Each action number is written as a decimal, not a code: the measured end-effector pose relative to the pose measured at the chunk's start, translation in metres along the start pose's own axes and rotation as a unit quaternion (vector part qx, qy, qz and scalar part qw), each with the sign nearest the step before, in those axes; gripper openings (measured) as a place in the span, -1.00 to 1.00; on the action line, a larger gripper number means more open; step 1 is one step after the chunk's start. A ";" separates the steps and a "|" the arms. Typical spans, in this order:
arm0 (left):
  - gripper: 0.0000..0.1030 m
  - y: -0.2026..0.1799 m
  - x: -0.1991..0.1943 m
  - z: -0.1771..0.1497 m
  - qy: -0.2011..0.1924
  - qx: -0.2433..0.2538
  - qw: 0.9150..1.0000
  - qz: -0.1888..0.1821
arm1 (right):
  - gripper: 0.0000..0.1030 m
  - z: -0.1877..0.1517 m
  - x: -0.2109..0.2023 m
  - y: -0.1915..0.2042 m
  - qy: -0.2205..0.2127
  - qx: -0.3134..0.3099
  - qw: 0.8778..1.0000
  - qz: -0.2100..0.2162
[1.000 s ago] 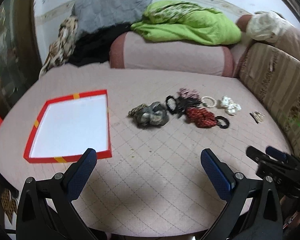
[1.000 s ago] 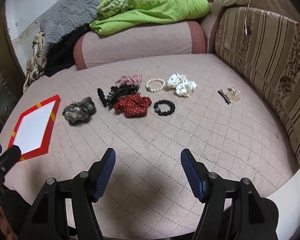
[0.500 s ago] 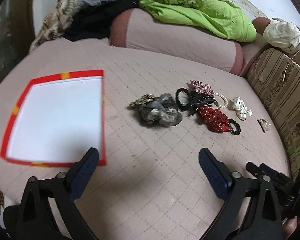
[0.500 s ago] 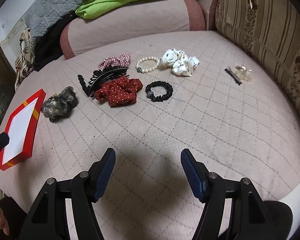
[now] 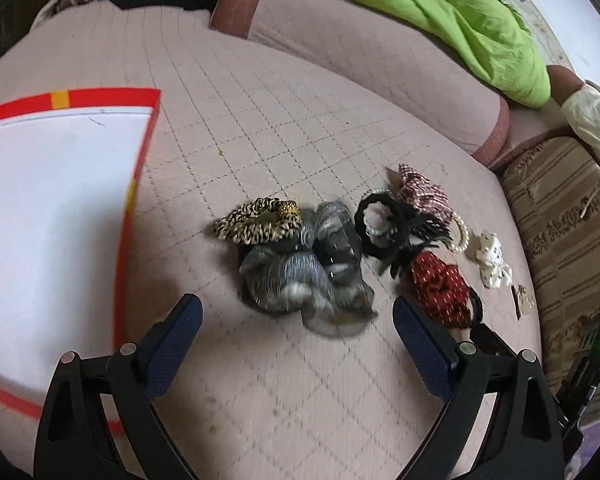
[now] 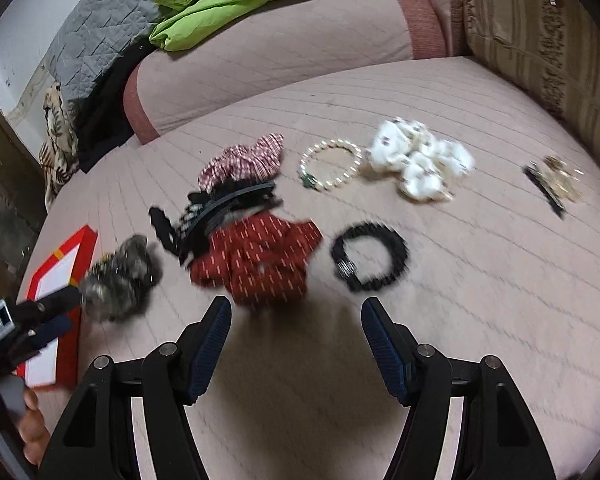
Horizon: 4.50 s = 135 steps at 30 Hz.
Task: Organize jewelry
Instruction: 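Grasp the grey sheer scrunchie with the left gripper while the right grasps the red polka-dot scrunchie, then carry both scrunchies into the red-rimmed white tray and open both grippers, then grasp the leopard gold-bead hair tie with the left gripper while the right grasps the black scrunchie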
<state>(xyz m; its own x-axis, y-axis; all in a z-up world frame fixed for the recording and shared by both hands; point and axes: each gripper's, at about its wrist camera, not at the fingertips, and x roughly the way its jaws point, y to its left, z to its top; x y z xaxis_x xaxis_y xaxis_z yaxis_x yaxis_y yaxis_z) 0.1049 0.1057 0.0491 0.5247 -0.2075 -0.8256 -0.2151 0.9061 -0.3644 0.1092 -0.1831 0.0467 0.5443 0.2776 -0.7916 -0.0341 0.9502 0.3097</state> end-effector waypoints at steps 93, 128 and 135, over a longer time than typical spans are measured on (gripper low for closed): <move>0.08 0.284 -0.122 0.094 -0.113 -0.118 0.978 0.129 | 0.05 -0.029 0.049 0.302 0.059 -0.257 0.957 0.122; 0.14 0.051 -0.095 -0.018 -0.042 0.077 0.995 0.047 | -0.26 -0.062 -0.029 0.092 0.052 -0.136 0.987 0.063; 0.14 0.017 -0.038 -0.032 -0.004 0.118 0.990 0.075 | -0.09 -0.039 -0.045 -0.013 0.010 -0.054 0.998 -0.027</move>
<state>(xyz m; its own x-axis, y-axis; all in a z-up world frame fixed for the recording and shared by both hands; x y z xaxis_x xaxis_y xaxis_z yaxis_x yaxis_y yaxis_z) 0.0546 0.1173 0.0603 0.5079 -0.0619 -0.8592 -0.0938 0.9875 -0.1266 0.0523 -0.2023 0.0581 0.5316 0.2266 -0.8161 -0.0961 0.9735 0.2078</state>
